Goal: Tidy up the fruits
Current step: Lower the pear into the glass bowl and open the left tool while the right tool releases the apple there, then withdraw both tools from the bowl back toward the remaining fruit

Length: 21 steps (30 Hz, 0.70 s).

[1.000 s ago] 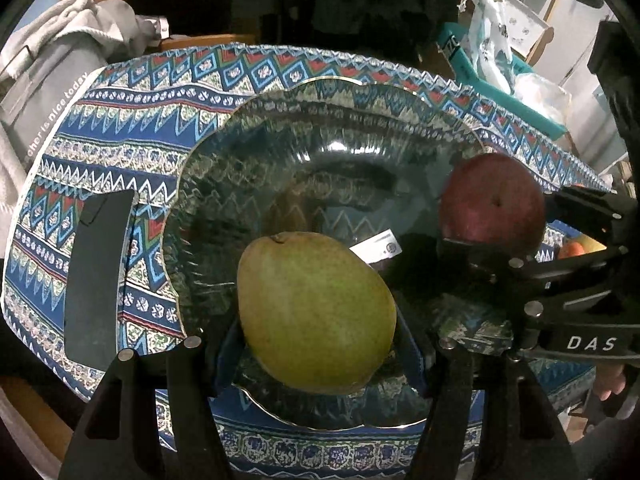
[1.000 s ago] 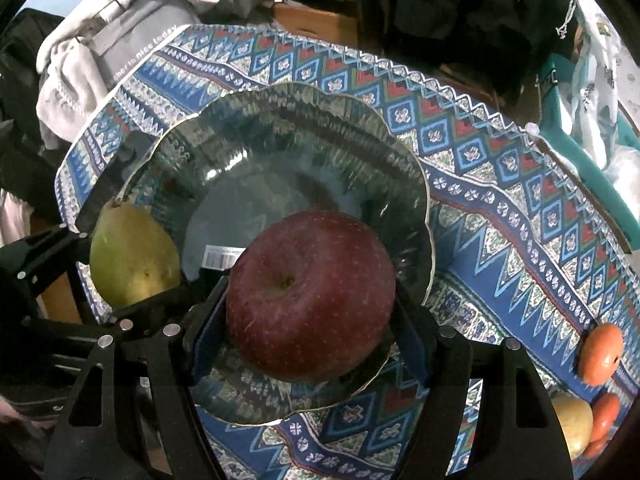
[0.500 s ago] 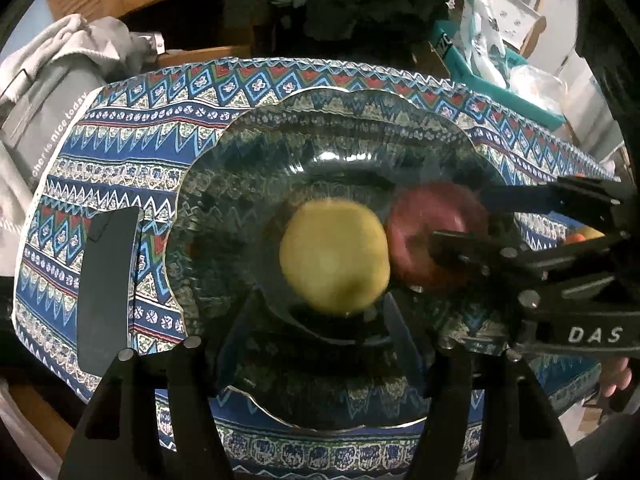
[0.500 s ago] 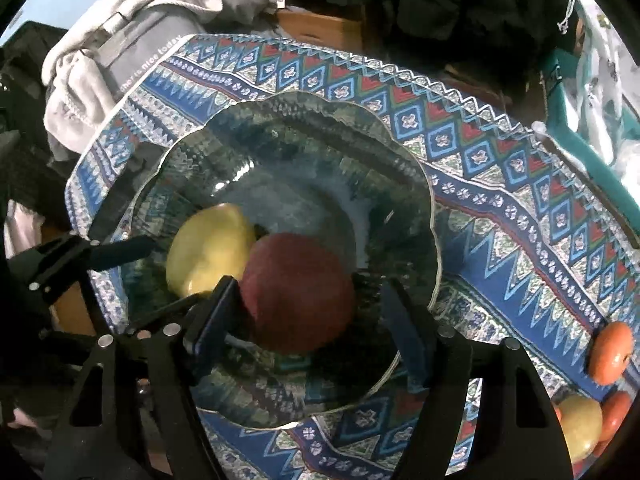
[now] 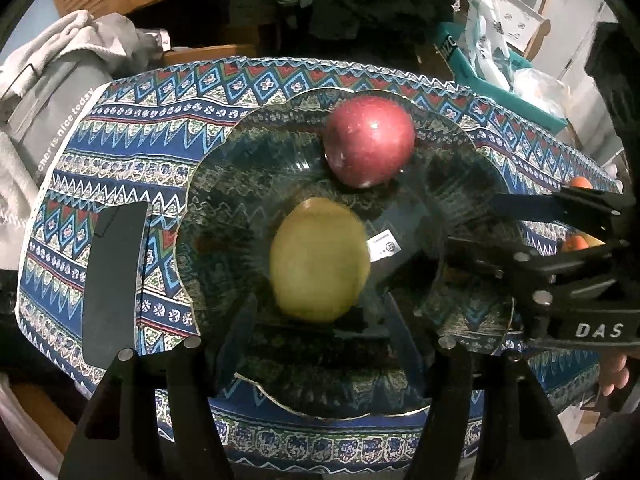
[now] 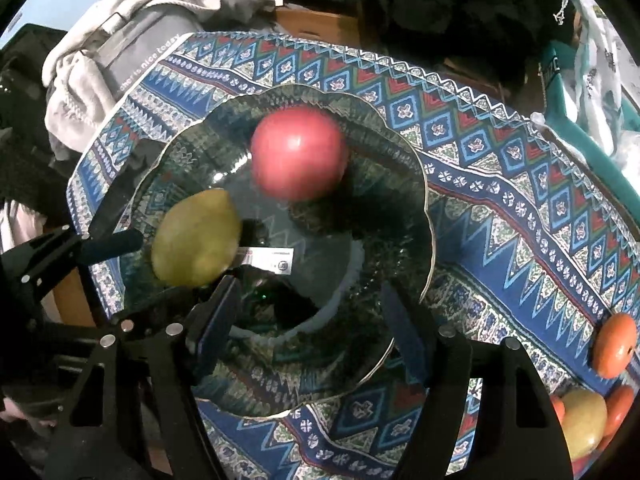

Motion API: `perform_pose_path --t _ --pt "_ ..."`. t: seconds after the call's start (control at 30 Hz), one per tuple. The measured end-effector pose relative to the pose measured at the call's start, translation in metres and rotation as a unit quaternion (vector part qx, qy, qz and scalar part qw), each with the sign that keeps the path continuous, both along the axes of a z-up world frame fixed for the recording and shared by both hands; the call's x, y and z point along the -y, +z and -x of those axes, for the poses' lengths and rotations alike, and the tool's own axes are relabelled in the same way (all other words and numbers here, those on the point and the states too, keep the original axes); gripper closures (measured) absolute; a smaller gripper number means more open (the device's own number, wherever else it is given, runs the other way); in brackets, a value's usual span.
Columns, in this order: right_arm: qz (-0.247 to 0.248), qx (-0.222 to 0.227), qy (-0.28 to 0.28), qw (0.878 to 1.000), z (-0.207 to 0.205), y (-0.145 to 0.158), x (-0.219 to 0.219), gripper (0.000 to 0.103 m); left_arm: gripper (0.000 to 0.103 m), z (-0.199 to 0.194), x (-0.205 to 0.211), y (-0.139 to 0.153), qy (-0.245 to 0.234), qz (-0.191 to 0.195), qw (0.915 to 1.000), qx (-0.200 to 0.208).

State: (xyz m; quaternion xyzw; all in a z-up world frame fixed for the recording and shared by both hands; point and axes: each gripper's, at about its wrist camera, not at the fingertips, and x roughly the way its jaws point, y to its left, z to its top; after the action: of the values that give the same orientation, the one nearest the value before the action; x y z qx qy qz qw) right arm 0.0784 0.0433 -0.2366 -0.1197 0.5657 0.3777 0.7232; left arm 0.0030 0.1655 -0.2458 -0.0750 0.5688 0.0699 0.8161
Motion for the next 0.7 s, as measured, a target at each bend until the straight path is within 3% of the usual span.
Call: perform_pose_path --t 0.3,0.7 --pt "-0.022 0.018 -0.012 1.000 0.000 0.022 0.015 0.029 0.035 -0.002 0.007 0.013 -0.002 0.001 1.0000 0.009" --pt "-0.027 0.062 -0.062 0.996 -0.005 0.066 0.074 0.030 0.027 -0.012 0.050 0.051 -0.039 0.012 0.9983 0.043"
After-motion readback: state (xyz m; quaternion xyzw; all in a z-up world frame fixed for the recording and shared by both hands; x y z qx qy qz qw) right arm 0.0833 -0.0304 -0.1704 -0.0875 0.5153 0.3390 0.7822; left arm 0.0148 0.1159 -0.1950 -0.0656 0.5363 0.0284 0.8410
